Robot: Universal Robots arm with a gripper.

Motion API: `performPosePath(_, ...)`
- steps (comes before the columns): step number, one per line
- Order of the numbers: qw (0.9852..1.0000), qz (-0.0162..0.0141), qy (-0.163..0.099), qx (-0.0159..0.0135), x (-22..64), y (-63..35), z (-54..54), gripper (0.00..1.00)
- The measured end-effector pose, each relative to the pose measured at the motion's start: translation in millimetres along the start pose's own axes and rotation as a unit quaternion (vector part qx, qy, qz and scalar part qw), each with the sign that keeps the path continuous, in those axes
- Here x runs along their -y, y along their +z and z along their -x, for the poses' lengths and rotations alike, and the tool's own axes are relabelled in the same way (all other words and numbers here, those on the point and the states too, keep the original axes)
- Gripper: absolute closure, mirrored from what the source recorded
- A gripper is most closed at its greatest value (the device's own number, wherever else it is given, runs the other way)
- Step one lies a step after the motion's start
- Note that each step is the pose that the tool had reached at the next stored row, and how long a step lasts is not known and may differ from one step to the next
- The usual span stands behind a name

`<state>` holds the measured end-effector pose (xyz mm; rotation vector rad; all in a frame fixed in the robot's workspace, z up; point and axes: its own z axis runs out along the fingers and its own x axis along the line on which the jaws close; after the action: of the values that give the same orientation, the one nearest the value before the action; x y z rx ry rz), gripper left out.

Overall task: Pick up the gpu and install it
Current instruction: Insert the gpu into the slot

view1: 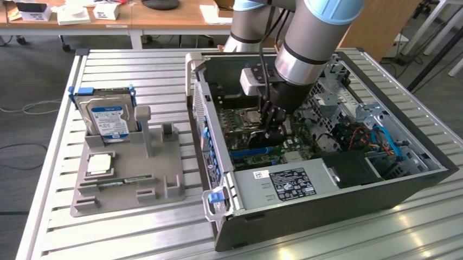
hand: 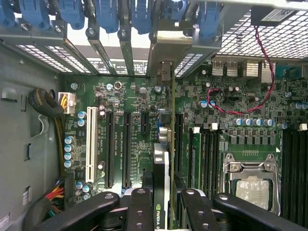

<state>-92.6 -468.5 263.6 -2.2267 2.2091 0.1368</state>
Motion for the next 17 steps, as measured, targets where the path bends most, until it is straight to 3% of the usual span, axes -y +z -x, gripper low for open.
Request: performPosePath(17, 1.0, -0.0001, 0.0, 0.0002, -2.3, 1.8, 0.2, 0.73)
